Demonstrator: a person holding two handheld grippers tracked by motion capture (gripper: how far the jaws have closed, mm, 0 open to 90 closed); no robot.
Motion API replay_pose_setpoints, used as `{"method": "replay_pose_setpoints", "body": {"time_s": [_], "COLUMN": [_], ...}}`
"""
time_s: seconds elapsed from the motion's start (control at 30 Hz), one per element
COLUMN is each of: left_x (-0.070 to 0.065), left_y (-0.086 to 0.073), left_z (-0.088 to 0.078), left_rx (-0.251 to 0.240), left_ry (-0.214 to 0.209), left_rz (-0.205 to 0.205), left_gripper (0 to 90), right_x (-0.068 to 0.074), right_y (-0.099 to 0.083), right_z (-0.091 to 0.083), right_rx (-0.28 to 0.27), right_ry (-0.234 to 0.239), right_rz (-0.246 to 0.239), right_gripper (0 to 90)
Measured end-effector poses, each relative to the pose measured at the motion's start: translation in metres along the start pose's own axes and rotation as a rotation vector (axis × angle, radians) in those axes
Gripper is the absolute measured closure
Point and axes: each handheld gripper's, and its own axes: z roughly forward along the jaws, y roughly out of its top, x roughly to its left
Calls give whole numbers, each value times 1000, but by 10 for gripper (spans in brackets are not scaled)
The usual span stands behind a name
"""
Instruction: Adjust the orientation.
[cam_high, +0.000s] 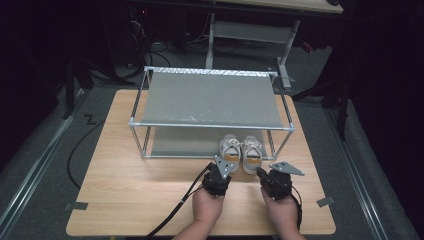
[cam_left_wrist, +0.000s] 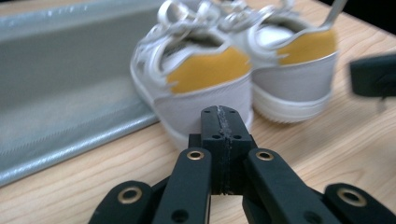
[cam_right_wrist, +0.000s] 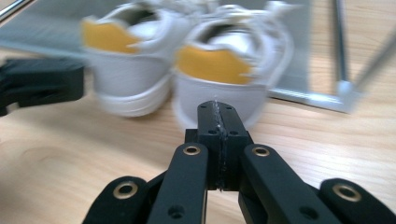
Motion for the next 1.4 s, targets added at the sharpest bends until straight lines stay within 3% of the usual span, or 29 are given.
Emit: {"method": "replay_pose_setpoints", "body": {"time_s": [0.07, 0.3, 0.4, 0.53, 0.6, 0.8, 1.0, 1.23, 1.4], "left_x": [2, 3, 1, 1, 3, 4, 6, 10, 13], "left_y": [4, 8, 7, 8, 8, 11, 17, 27, 32], "left_z": [5, 14, 10, 11, 15, 23, 34, 67, 81], "left_rx": [-1, 11, -4, -6, 12, 2, 5, -7, -7], "left_ry": [1, 16, 12, 6, 6, 11, 23, 78, 79], "left_rz": [-20, -16, 0, -17, -30, -15, -10, 0, -25], "left_gripper": [897, 897, 898, 897, 897, 898, 898, 899, 899], "right_x": [-6, -11, -1, 10, 14, 15, 15, 6, -3], "right_y": [0, 6, 1, -1, 2, 9, 15, 29, 34], "right_z": [7, 17, 7, 0, 10, 24, 32, 59, 75], "right_rx": [15, 9, 6, 2, 18, 6, 13, 2, -11], "right_ry": [-15, -46, -29, 1, -12, -9, -31, -64, -71], "right_rz": [21, 65, 13, -24, -31, -12, -34, -16, 22], "right_gripper": [900, 900, 900, 900, 900, 900, 900, 900, 900]}}
